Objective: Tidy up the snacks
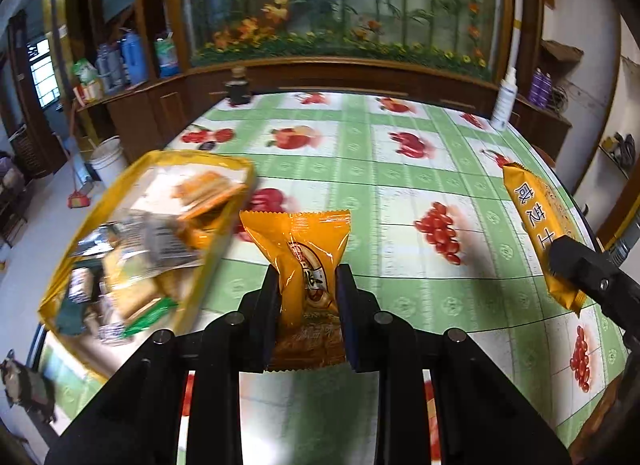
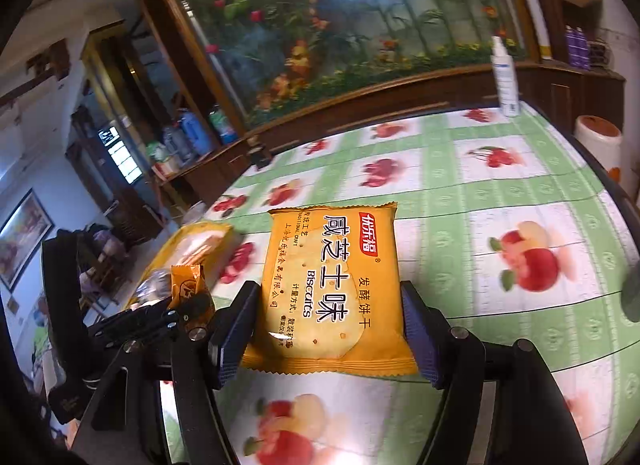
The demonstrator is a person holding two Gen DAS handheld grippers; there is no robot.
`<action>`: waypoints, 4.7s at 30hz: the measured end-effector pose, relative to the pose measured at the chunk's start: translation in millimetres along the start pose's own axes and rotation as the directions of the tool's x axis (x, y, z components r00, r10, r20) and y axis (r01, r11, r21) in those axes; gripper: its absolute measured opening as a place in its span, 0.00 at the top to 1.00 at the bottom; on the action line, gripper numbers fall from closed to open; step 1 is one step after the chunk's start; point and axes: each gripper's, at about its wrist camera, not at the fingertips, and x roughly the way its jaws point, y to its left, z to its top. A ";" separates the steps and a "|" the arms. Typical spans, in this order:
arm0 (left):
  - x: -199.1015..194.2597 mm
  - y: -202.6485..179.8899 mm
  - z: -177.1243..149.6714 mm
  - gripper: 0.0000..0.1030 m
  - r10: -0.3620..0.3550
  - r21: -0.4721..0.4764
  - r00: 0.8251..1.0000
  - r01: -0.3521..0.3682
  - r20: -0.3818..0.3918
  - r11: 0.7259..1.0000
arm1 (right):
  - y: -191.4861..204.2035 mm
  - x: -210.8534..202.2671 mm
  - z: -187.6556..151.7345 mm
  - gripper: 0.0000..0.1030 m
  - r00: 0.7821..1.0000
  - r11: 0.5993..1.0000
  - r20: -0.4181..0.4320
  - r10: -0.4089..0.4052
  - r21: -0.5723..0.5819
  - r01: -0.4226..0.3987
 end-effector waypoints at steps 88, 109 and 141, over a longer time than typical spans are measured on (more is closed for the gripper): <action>56.6 197.2 2.5 0.76 0.197 -0.257 0.979 -0.204 -0.050 0.945 | 216.7 244.1 10.1 0.32 0.938 0.942 -0.278 0.205 -0.203 -0.266; -17.6 177.0 5.7 0.27 0.272 -0.261 0.957 -0.238 0.103 0.935 | 196.9 140.1 28.4 0.17 0.979 0.945 -0.112 0.168 -0.264 -0.192; -135.6 99.5 -61.7 0.14 0.363 -0.132 0.904 -0.341 0.226 0.931 | 157.3 3.0 -43.0 0.14 0.997 0.880 -0.032 0.068 -0.469 -0.076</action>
